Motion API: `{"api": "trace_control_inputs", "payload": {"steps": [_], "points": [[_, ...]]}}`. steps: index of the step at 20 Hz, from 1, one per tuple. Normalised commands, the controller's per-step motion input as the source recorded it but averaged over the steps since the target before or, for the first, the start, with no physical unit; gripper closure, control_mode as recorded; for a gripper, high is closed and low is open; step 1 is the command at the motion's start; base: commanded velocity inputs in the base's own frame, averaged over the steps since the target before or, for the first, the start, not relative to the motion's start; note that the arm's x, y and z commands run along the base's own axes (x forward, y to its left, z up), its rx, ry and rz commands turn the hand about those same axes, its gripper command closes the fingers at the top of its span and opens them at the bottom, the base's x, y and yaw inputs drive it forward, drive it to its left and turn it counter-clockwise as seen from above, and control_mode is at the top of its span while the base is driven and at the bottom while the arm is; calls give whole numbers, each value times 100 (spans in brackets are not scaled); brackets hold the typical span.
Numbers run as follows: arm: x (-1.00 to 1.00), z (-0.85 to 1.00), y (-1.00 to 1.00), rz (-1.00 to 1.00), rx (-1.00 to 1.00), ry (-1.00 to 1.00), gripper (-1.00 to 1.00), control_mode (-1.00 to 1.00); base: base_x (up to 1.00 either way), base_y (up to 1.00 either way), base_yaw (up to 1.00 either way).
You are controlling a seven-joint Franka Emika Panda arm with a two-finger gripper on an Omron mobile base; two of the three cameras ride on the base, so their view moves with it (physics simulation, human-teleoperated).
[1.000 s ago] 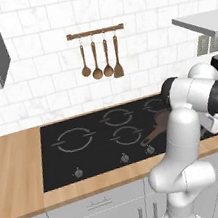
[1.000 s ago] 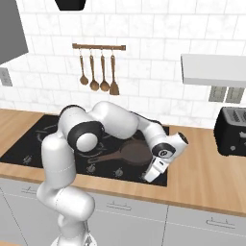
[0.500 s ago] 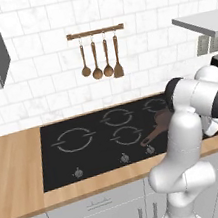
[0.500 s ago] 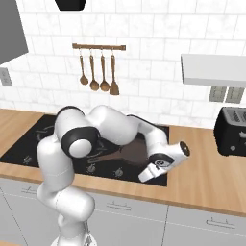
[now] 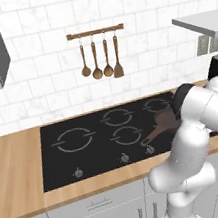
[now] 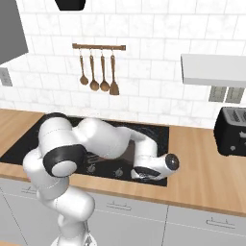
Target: Turn off the front right burner of the stove.
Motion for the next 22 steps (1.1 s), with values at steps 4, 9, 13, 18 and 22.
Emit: {"api": "trace_control_inputs", "payload": {"steps": [4,9,13,18,22], "points": [[6,0,19,-70,-1,4,100,-100,0,0,0],[0,0,0,-71,0,6,100,-100,0,0,0],[-7,0,0,-74,0,6,100,-100,0,0,0],[-20,0,-1,-77,0,3,100,-100,0,0,0],[-17,-1,-12,-84,1,2,100,-100,0,0,0]]}}
